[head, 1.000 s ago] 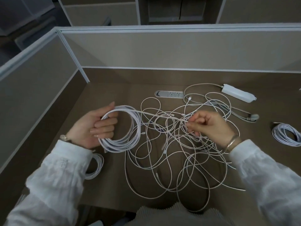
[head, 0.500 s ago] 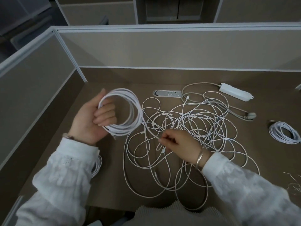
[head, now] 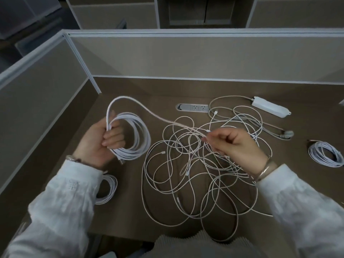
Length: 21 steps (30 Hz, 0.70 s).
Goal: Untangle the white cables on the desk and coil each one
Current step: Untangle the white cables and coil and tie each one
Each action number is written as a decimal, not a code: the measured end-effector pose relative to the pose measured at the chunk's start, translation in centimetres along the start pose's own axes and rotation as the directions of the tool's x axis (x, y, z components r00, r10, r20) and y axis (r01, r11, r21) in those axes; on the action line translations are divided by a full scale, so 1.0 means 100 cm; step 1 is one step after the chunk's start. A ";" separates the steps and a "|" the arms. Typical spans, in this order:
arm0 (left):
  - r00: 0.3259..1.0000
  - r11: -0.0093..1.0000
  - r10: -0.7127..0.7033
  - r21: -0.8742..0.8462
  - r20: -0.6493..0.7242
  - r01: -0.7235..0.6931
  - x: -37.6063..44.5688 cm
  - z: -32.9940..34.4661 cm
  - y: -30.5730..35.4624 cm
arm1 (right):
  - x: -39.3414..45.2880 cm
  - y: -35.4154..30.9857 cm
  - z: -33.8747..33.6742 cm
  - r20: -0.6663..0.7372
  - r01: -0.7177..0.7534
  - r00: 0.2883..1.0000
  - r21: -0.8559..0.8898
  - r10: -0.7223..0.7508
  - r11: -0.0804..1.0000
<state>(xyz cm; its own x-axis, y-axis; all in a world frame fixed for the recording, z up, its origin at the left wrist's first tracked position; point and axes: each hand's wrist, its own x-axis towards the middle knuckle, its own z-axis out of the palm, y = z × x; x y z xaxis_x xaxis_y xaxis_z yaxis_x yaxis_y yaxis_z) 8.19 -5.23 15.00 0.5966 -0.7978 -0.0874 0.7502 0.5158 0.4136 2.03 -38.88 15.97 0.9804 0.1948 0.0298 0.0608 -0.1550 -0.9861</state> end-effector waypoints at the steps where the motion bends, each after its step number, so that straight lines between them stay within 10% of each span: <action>1: 1.000 1.000 -0.011 0.014 -0.005 0.012 0.007 0.003 -0.006 | 0.000 -0.009 0.006 0.012 0.047 0.999 0.000 -0.047 0.999; 6: 0.904 0.905 0.132 0.422 -0.406 0.058 0.033 0.039 -0.042 | 0.006 -0.018 0.028 0.055 0.195 0.981 -0.264 -0.187 0.945; 14: 0.906 0.743 0.036 0.618 -0.422 0.258 0.046 0.056 -0.073 | 0.010 -0.023 0.038 0.134 0.396 0.869 -0.765 -0.476 0.508; 21: 0.820 0.650 0.226 0.708 -0.526 0.275 0.062 0.065 -0.091 | 0.006 -0.024 0.052 0.139 0.368 0.863 -0.831 -0.485 0.417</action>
<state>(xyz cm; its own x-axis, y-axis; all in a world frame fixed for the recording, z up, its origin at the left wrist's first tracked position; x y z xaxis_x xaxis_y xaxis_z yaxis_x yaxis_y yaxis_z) 3.19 -16.87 16.58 0.8087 -0.3727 -0.4550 0.4502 -0.1058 0.8867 1.48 -33.38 17.53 0.7908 0.3779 0.4815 0.5422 -0.7976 -0.2644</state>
